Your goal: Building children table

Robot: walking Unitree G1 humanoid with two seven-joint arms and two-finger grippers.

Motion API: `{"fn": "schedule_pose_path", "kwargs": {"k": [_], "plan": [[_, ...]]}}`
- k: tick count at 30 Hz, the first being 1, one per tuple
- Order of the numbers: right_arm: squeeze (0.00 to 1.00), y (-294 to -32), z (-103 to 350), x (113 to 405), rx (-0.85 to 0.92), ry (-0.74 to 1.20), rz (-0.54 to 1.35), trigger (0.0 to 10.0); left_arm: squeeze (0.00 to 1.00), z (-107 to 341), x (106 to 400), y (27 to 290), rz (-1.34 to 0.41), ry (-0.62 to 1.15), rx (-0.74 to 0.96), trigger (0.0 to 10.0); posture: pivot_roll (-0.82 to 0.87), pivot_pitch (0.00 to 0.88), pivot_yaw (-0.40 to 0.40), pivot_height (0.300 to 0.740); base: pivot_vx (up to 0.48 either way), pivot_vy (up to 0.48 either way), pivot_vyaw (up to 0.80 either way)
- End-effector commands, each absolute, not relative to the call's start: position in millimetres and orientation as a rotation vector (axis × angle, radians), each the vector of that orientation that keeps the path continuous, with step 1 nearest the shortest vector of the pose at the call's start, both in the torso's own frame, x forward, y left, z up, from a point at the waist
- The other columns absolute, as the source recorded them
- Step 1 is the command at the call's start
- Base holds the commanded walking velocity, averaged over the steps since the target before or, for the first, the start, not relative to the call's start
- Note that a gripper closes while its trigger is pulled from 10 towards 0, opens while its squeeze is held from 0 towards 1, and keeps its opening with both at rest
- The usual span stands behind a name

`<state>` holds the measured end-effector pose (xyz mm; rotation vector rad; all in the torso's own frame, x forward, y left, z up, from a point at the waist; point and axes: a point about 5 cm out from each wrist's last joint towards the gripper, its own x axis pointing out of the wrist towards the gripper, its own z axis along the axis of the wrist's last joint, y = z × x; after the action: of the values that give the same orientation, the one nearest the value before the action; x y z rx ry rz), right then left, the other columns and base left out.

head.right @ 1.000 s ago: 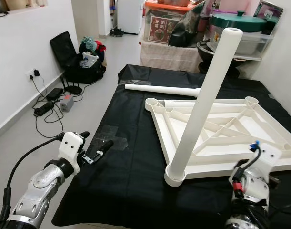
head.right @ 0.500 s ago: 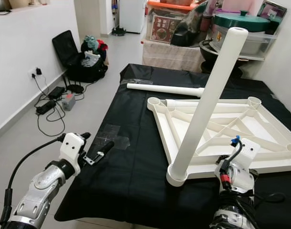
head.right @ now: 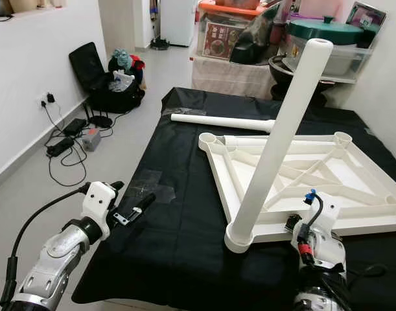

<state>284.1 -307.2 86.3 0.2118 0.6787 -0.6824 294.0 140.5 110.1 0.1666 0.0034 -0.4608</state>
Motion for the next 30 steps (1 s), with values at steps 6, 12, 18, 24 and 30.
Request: {"fn": "schedule_pose_path", "kwargs": {"k": [6,12,18,24,30], "plan": [[0.27,-310,53,262,0.259,0.855,-0.659,10.0,0.0,105,293,141,-0.469,0.028,0.178,10.0,0.02,0.0,-0.096,0.74,0.0,0.0,0.0],[0.0,-310,51,263,0.269,0.835,-0.595,0.0,0.0,105,294,140,-0.473,0.031,0.18,10.0,0.02,0.0,-0.094,0.74,0.0,0.0,0.0],[0.0,-312,46,259,0.3,0.834,-0.554,0.0,0.0,105,294,141,-0.474,0.032,0.184,10.0,0.01,0.0,-0.092,0.74,0.0,0.0,0.0],[0.0,-315,44,255,0.263,0.848,-0.449,0.0,0.0,104,293,140,-0.483,0.036,0.184,10.0,0.01,0.0,-0.086,0.74,0.0,0.0,0.0],[0.0,-330,46,244,0.131,0.875,-0.329,0.0,0.0,104,294,140,-0.491,0.038,0.188,10.0,0.0,0.0,-0.086,0.74,0.0,0.0,0.0]]}}
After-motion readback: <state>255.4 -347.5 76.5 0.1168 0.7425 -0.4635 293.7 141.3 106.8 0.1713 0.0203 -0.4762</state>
